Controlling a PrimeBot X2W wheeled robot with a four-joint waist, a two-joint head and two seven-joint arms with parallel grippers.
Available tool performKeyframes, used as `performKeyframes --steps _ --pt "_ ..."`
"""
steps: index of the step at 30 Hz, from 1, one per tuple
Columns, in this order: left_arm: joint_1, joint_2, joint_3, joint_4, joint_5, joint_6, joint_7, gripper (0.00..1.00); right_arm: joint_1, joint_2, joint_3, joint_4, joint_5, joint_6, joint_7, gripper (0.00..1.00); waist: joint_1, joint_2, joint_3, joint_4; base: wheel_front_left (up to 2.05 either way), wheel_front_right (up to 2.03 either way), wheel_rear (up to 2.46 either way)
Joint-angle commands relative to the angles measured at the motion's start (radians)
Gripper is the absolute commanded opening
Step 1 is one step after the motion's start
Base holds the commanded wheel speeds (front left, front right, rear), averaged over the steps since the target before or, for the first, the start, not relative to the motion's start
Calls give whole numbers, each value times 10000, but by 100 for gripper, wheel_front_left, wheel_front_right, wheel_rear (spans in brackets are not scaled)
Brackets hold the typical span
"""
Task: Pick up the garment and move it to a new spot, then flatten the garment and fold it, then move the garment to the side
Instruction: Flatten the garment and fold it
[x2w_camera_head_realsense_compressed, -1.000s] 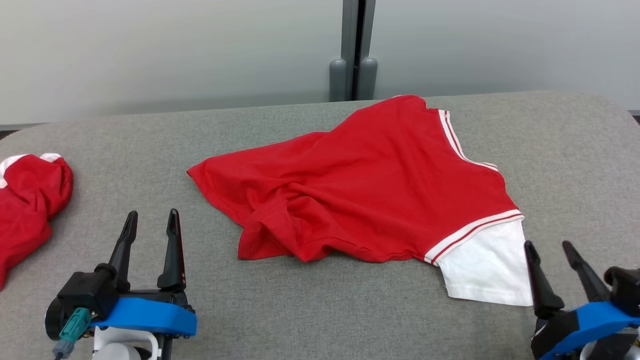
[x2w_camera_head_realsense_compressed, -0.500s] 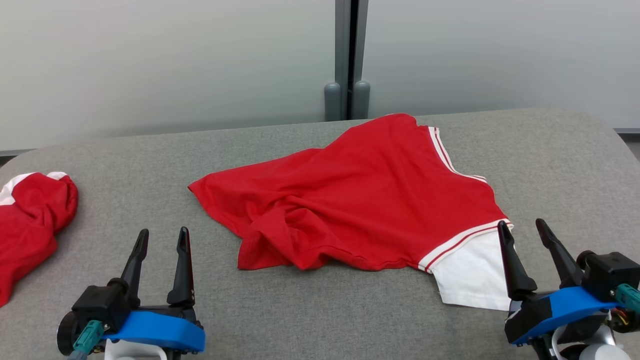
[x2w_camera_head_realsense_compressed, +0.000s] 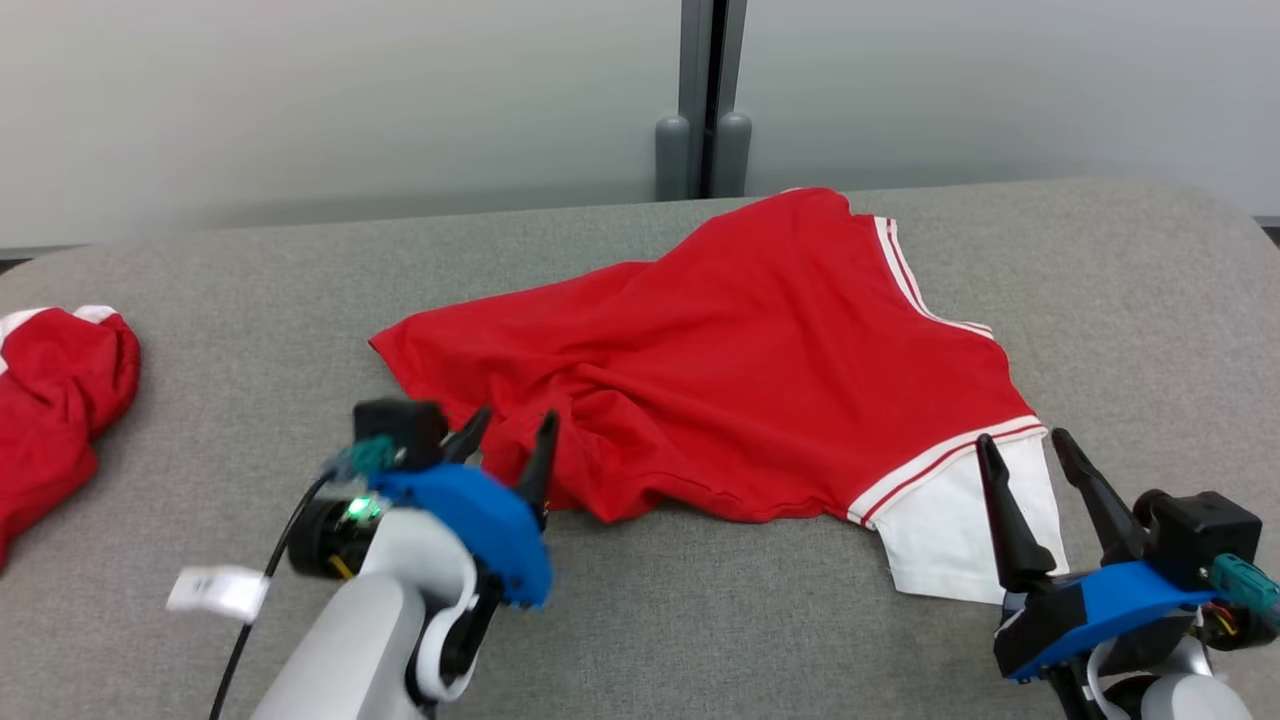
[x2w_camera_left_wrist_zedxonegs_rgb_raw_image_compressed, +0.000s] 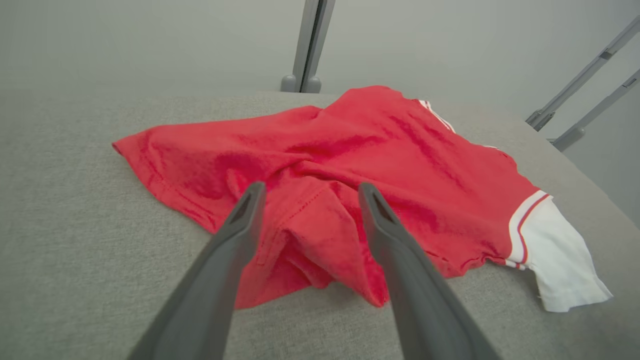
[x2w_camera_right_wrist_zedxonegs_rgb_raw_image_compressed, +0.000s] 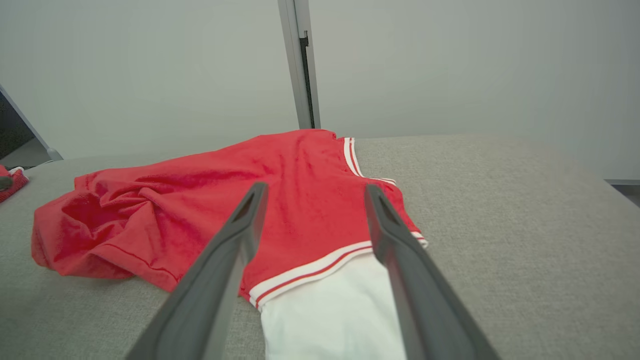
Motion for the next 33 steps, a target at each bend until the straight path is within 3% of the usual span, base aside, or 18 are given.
performKeyframes --steps 1,10,13,14,15,16,17,20,29,30,31,32,33 --pt "-607 -104 -199 236 35 85 667 100 -224 -34 112 10 62 1 -7 100 0 0 160 -16 0 0 0" --pt "-2350 -75 -1017 2072 696 602 3271 100 -720 -19 608 229 102 1 -94 100 0 0 778 -249 0 0 0" --pt "-2474 -112 -1228 2477 481 434 4328 100 -856 -12 676 290 118 1 -144 100 0 0 906 -287 0 0 0" --pt "-2421 -133 -1224 2512 332 357 4596 93 -856 -8 679 312 118 1 -171 100 0 0 938 -276 0 0 0" --pt "-2354 -147 -1195 2479 232 299 4729 36 -864 -6 668 343 111 1 -202 100 0 0 962 -257 0 0 0" --pt "-2354 -147 -1195 2479 232 299 4729 36 -864 -6 668 343 111 1 -202 100 0 0 962 -257 0 0 0" --pt "-2270 -148 -1186 2428 154 245 4774 0 -874 -4 639 360 131 1 -213 100 0 0 985 -228 0 0 0" --pt "-2089 -105 -1092 2104 102 230 4336 0 -839 2 555 416 137 1 -268 100 0 0 990 -105 0 0 0" --pt "-340 25 -232 257 -114 598 1091 0 -664 20 351 338 152 1 -262 100 0 0 783 449 0 0 0" --pt "-55 46 -204 56 -141 591 873 29 -634 23 353 332 164 1 -255 100 0 0 773 510 0 0 0" --pt "222 29 -166 -103 -220 629 730 42 -601 28 338 333 177 1 -246 100 0 0 757 580 0 0 0" --pt "543 54 -177 -239 -269 636 680 49 -585 31 351 333 188 1 -231 100 0 0 747 626 0 0 0" --pt "831 92 -190 -323 -298 699 682 100 -576 34 347 328 196 1 -220 100 0 0 746 680 0 0 0"
